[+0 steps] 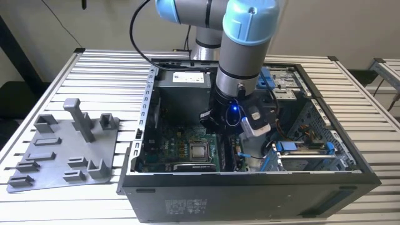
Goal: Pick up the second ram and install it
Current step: 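Insert the second ram into the second slot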
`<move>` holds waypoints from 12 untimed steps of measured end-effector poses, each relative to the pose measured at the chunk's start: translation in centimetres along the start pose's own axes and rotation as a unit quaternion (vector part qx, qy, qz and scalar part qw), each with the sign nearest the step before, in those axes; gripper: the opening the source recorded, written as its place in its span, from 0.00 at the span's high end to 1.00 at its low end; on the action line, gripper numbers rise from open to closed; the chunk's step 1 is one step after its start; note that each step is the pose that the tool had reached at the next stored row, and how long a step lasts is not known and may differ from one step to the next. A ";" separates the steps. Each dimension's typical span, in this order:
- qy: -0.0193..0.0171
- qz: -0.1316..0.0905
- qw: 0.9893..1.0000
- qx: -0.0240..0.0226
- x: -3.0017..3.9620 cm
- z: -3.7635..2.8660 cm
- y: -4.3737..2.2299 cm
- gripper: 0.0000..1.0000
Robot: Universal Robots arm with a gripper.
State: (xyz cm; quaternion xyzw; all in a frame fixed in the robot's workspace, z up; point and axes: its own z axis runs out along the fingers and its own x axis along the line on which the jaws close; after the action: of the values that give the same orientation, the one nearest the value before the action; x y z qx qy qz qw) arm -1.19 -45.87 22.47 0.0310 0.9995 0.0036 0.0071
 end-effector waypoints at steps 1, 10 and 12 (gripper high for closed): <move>-0.001 0.000 1.000 0.000 0.00 -0.18 0.00 0.86; -0.010 -0.002 1.000 0.000 -0.01 -0.67 0.01 0.86; -0.010 -0.002 1.000 0.000 0.00 -0.64 0.01 0.86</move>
State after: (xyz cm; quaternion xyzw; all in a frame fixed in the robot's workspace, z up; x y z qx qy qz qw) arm -1.20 -45.86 23.11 0.0288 0.9994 0.0034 0.0174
